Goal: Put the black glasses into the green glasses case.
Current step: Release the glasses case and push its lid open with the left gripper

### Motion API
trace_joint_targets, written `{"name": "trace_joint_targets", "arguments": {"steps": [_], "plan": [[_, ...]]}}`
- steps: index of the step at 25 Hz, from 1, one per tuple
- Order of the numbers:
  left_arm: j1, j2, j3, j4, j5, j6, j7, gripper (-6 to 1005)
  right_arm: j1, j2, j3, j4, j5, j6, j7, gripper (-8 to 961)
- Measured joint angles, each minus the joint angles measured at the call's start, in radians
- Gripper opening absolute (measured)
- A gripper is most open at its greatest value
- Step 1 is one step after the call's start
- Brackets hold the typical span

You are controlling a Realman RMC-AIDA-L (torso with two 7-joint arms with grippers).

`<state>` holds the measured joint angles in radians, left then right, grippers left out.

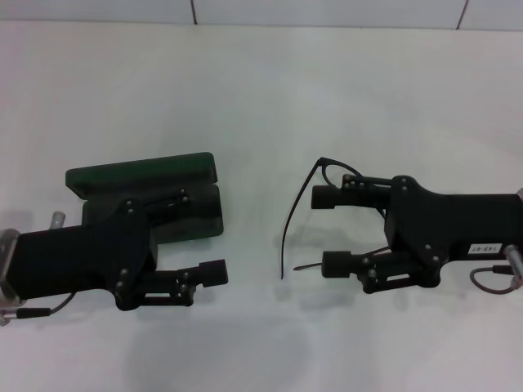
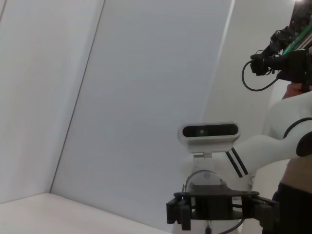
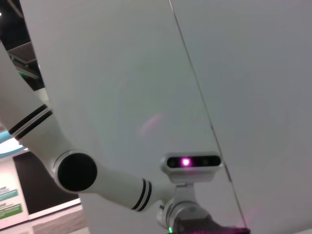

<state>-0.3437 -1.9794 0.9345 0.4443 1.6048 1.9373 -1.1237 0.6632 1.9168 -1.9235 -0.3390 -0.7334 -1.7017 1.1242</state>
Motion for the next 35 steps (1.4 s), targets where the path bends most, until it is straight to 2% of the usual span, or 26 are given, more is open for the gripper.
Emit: {"name": "trace_joint_targets", "arguments": {"steps": [11, 15, 18, 21, 23, 25, 27, 29, 31, 35], "plan": [[-0.001, -0.001, -0.001, 0.001, -0.001, 0.0, 0.003, 843, -0.043, 0.0, 0.072, -0.024, -0.019, -0.006, -0.012, 836], [-0.013, 0.001, -0.028, 0.015, -0.011, 0.001, -0.004, 831, -0.072, 0.0, 0.127, -0.035, -0.041, -0.007, -0.031, 836], [-0.021, 0.002, -0.076, 0.099, -0.043, 0.006, -0.06, 822, -0.088, 0.002, 0.177, -0.032, -0.065, -0.001, -0.051, 836], [-0.026, -0.01, -0.107, 0.331, -0.032, -0.053, -0.198, 813, -0.098, 0.008, 0.207, -0.024, -0.078, 0.019, -0.067, 836], [-0.041, -0.026, -0.106, 0.547, 0.059, -0.136, -0.31, 807, -0.103, 0.016, 0.211, -0.024, -0.081, 0.043, -0.07, 836], [-0.066, -0.054, -0.104, 0.78, 0.228, -0.202, -0.432, 801, -0.11, 0.024, 0.212, -0.025, -0.088, 0.054, -0.07, 836], [-0.094, -0.083, -0.101, 0.959, 0.435, -0.228, -0.512, 795, -0.121, 0.034, 0.216, -0.026, -0.091, 0.056, -0.071, 836], [-0.121, -0.103, -0.082, 1.077, 0.602, -0.235, -0.56, 790, -0.134, 0.048, 0.224, -0.024, -0.092, 0.062, -0.073, 835], [-0.144, -0.106, -0.03, 1.132, 0.733, -0.239, -0.615, 784, -0.151, 0.058, 0.229, -0.024, -0.094, 0.074, -0.081, 835], [-0.18, -0.105, 0.073, 1.104, 0.914, -0.246, -0.684, 772, -0.174, 0.065, 0.238, -0.03, -0.094, 0.082, -0.089, 835]]}}
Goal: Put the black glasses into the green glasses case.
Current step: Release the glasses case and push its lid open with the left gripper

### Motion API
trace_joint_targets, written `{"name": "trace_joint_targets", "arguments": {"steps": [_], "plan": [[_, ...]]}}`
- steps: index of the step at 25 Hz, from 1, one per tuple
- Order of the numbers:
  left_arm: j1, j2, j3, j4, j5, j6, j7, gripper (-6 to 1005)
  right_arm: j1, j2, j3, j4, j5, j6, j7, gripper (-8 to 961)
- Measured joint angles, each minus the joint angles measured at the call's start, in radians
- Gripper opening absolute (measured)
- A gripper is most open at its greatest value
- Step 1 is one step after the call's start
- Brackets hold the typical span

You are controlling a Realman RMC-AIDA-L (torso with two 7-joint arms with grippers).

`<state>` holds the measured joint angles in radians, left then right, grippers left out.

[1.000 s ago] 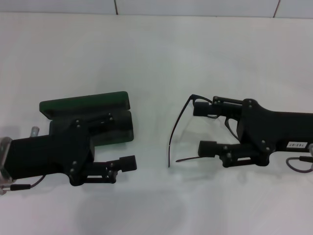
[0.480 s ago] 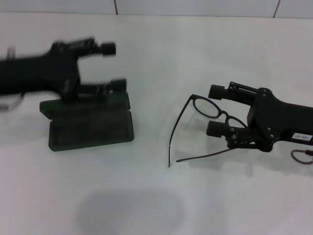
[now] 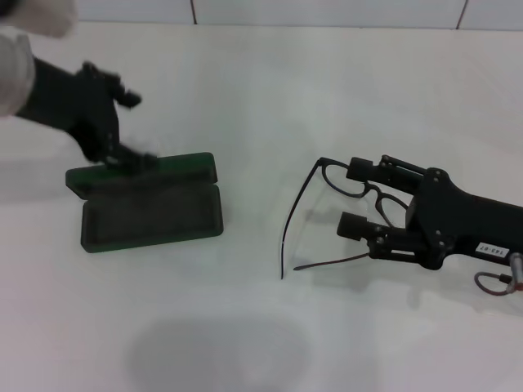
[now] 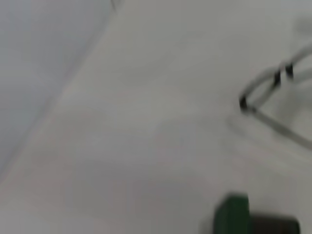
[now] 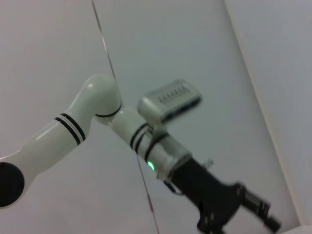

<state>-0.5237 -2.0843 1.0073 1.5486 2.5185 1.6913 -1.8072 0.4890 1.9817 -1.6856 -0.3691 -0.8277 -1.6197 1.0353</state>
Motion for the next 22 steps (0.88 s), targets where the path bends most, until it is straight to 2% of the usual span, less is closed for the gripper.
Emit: {"name": "trace_joint_targets", "arguments": {"steps": [3, 6, 14, 22], "plan": [[-0.013, -0.004, 0.064, -0.052, 0.077, -0.018, -0.028, 763, 0.0, 0.001, 0.007, 0.001, 0.0, 0.0, -0.006, 835], [-0.022, -0.004, 0.108, -0.118, 0.093, -0.068, -0.045, 754, 0.003, -0.002, 0.007, 0.0, -0.001, 0.001, -0.015, 835], [-0.103, -0.003, 0.137, -0.292, 0.185, -0.115, -0.076, 731, 0.0, -0.005, 0.007, 0.005, -0.001, 0.002, -0.044, 834], [-0.115, -0.006, 0.144, -0.301, 0.22, -0.117, -0.107, 707, -0.02, 0.001, 0.007, 0.006, 0.002, -0.001, -0.058, 834]]}}
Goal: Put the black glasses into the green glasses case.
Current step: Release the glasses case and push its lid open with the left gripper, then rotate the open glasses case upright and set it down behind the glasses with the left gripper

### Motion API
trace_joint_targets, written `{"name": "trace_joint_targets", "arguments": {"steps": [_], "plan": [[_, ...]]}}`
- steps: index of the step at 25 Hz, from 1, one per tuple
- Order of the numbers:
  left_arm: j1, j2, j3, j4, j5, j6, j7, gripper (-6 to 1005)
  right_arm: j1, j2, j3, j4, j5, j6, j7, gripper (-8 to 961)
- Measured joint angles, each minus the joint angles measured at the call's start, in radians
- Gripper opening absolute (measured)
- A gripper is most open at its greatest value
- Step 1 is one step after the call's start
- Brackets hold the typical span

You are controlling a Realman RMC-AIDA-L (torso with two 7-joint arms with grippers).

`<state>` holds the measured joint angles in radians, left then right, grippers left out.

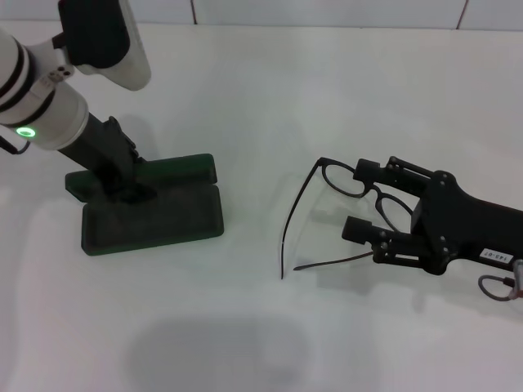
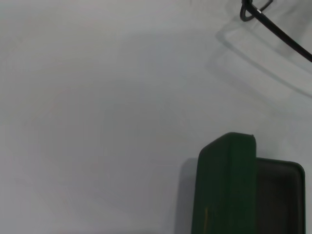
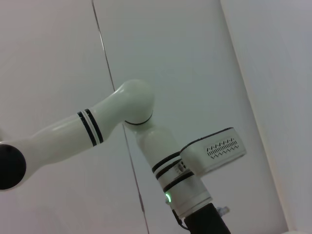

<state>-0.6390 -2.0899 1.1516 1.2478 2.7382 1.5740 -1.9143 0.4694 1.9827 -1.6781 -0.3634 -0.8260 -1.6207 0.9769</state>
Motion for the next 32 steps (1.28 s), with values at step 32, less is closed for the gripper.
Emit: {"name": "trace_joint_targets", "arguments": {"steps": [32], "plan": [[-0.126, -0.006, 0.431, 0.032, -0.098, -0.475, -0.172, 220, -0.041, 0.015, -0.011, 0.0, -0.031, -0.064, -0.001, 832]]}}
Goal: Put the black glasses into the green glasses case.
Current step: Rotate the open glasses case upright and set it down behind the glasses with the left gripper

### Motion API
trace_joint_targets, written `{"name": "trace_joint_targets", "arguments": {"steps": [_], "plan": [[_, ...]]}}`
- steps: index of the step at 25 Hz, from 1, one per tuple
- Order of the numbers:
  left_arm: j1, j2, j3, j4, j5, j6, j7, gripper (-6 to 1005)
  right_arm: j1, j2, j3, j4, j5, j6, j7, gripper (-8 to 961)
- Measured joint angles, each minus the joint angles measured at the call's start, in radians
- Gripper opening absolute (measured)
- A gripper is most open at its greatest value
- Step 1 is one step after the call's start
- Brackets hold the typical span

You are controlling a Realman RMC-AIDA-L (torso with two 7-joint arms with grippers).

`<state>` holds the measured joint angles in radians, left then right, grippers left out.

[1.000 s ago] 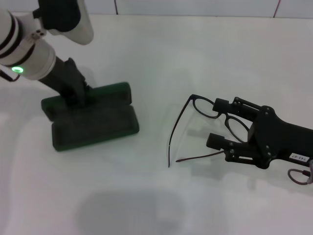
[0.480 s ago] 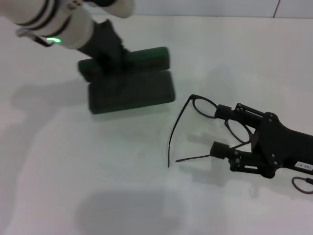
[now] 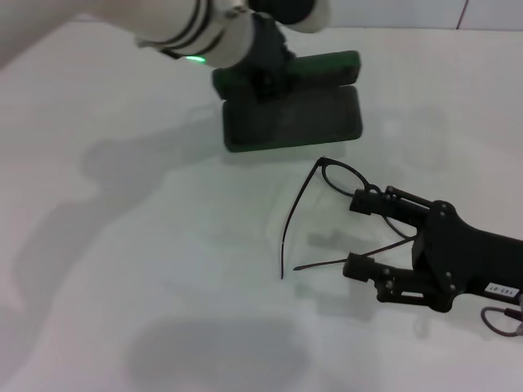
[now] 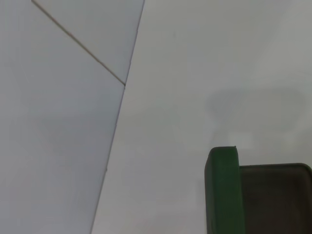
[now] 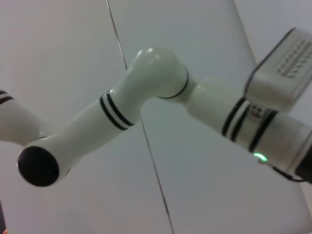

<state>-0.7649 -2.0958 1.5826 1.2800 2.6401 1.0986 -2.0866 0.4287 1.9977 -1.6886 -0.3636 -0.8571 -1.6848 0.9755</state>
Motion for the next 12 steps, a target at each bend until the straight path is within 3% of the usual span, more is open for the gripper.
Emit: {"name": "trace_joint_targets", "arguments": {"steps": [6, 12], "plan": [[-0.068, -0.002, 0.071, -0.191, 0.0, -0.123, 0.0, 227, -0.018, 0.01, 0.0, 0.001, -0.005, 0.002, -0.008, 832], [-0.089, -0.003, 0.158, -0.26, 0.0, -0.126, 0.005, 235, -0.025, 0.014, 0.002, 0.002, -0.005, 0.005, -0.022, 831]]}}
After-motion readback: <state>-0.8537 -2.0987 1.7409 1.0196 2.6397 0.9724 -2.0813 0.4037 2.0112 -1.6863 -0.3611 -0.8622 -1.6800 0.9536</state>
